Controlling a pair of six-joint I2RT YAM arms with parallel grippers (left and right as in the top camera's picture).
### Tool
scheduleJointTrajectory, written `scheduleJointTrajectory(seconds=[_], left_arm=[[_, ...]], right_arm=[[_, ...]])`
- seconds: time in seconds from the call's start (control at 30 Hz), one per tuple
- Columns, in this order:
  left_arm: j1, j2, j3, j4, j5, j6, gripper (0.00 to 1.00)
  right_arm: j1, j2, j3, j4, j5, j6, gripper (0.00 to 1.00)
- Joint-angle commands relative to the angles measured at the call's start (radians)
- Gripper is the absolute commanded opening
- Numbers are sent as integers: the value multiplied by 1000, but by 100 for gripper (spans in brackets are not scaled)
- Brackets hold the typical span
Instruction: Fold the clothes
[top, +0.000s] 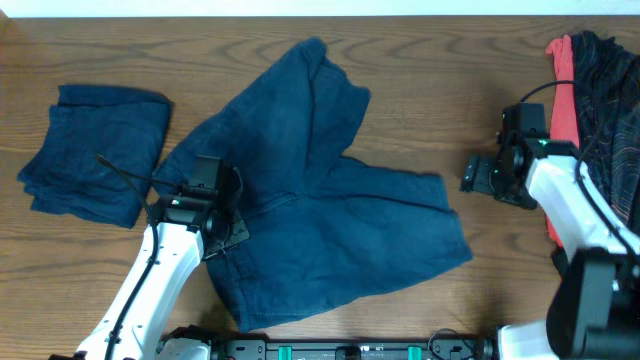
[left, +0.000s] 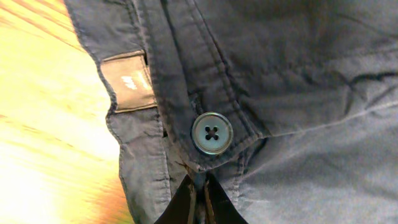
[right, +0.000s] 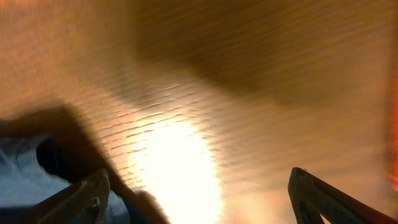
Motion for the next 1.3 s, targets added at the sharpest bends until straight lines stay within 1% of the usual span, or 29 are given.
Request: scheduleJointTrajectory(seconds=[0.0,0.07,0.13,0.33,0.53,0.63,0.77,0.87,1.0,1.07,1.17,1.27], left_arm=[[5,4,20,-7,-66,-9,6],[5,4,20,-4,-66,-9,6],[5,4,20,-3,-66,-9,6],[5,5,19,6,-66,-9,6],[5,6,19,8,-66,-9,6],[5,6,19,8,-66,-9,6],[5,6,19,8,-66,-9,6],[5,6,19,8,-66,-9,6],[5,6,19,8,-66,-9,6],[5,6,19,8,-66,-9,6],[5,6,19,8,-66,-9,6],[5,6,19,7,-66,-9,6]], right_arm=[[-1,68,3,18,-200,-118,91],[8,104,3,23,-285,-168,91],[17,131,3,23,-341,-187,91],[31,149,3,31,-350,-189,93],[35,149,3,34,-446,-280,92],[35,149,3,35,-402,-264,91],[36,150,3,42,-256,-182,87],[48,150,3,82,-249,-184,85],[93,150,3,132,-249,-233,79],[130,151,3,145,-249,-253,78],[183,158,3,163,-236,-254,77],[229,175,3,171,-180,-235,73]])
